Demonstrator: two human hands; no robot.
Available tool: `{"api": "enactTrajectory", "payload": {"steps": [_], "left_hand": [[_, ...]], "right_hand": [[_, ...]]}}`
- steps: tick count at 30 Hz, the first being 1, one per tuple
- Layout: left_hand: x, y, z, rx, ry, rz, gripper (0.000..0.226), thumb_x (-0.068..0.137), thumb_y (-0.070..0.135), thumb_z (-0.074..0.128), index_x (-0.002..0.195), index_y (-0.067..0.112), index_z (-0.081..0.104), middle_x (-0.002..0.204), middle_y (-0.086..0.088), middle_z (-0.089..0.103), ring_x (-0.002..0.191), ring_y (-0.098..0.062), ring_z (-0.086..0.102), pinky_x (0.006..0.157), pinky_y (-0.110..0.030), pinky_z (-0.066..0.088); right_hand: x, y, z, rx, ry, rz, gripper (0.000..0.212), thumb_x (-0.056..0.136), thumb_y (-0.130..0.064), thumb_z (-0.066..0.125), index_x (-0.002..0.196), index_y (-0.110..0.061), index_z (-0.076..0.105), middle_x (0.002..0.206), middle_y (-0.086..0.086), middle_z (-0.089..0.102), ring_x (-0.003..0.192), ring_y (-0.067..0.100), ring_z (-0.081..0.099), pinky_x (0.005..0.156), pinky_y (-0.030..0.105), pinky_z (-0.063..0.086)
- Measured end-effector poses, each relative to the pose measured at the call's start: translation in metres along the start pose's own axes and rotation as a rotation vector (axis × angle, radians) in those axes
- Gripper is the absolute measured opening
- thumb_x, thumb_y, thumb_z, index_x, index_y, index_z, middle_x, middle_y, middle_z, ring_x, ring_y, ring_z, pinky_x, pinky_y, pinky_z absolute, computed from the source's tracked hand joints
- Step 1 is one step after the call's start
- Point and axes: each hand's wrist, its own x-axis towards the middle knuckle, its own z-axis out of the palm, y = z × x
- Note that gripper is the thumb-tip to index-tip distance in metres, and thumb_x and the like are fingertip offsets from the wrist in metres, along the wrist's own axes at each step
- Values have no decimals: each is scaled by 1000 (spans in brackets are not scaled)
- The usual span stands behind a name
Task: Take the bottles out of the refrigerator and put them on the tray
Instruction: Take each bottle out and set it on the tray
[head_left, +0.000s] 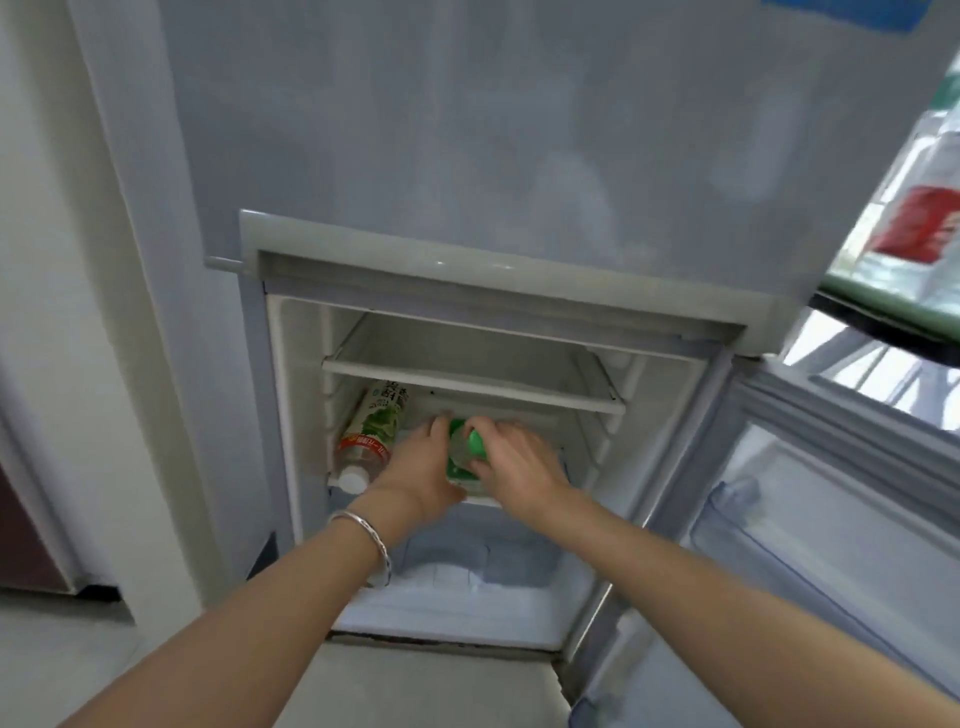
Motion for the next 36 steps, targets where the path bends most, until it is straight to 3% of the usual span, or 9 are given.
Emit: {"api": "enactTrajectory", "payload": {"steps": [6, 10, 14, 17, 21, 25, 29, 32, 36], "left_hand": [[-9, 59, -14, -220, 42, 161, 110, 59, 18, 87, 149, 16, 24, 139, -7, 52, 122, -24, 55, 100, -33, 47], [-17, 93, -24, -241, 63, 227, 84, 53, 30, 91, 127, 24, 51, 109, 6, 67, 98, -16, 65, 85, -33, 54], [-29, 123, -43, -253, 15, 248, 68, 42, 45, 87, 104, 28, 64, 84, 13, 72, 76, -4, 69, 68, -29, 60], [-40, 150, -63, -252, 14, 262, 74, 38, 60, 82, 103, 31, 64, 85, 12, 74, 77, -6, 71, 73, -40, 61], [-58, 186, -98, -101, 131, 345, 85, 43, 79, 70, 119, 45, 51, 99, 20, 69, 88, -5, 67, 79, -39, 57], [-77, 224, -130, -84, 182, 477, 89, 47, 83, 67, 122, 43, 40, 118, 13, 64, 100, -12, 65, 89, -43, 54], [-88, 263, -157, -114, 264, 530, 89, 45, 84, 62, 121, 40, 43, 119, 9, 65, 94, -12, 65, 88, -42, 54], [-88, 296, -172, -250, 324, 594, 86, 45, 82, 64, 117, 38, 45, 106, 10, 68, 79, -8, 64, 85, -45, 56], [-85, 346, -180, -430, 407, 667, 83, 52, 74, 71, 122, 35, 48, 96, 11, 63, 75, -5, 58, 80, -40, 56]], "right_hand": [[-20, 15, -111, 78, -103, 30, 44, 84, -32, 70, 121, -19, 51, 117, 11, 67, 108, 33, 61, 89, 40, 49], [-43, 31, -168, 81, -233, -16, 40, 81, -27, 73, 115, -17, 55, 114, 6, 64, 101, 28, 60, 86, 37, 48], [-65, 42, -208, 152, -216, 25, 47, 79, -29, 76, 119, -20, 53, 111, 1, 62, 99, 22, 59, 84, 32, 49], [-77, 48, -243, 253, -176, 81, 64, 78, -26, 78, 133, -17, 46, 119, 2, 59, 104, 18, 60, 87, 29, 51], [-94, 55, -291, 500, -204, 162, 67, 78, -13, 76, 135, -17, 40, 105, -3, 61, 84, 9, 63, 62, 15, 52], [-117, 69, -330, 596, -196, 191, 67, 79, -13, 75, 136, -19, 39, 119, 5, 57, 103, 21, 61, 88, 36, 56], [-139, 84, -359, 844, -210, 213, 74, 80, -5, 71, 142, -18, 32, 130, 9, 53, 116, 26, 59, 98, 35, 53], [-158, 92, -365, 790, -249, 172, 63, 83, -9, 70, 138, -19, 41, 131, 5, 58, 119, 19, 60, 100, 31, 51], [-183, 105, -385, 672, -19, 169, 37, 82, -20, 71, 117, -23, 59, 116, -3, 69, 106, 12, 67, 86, 21, 55]]}}
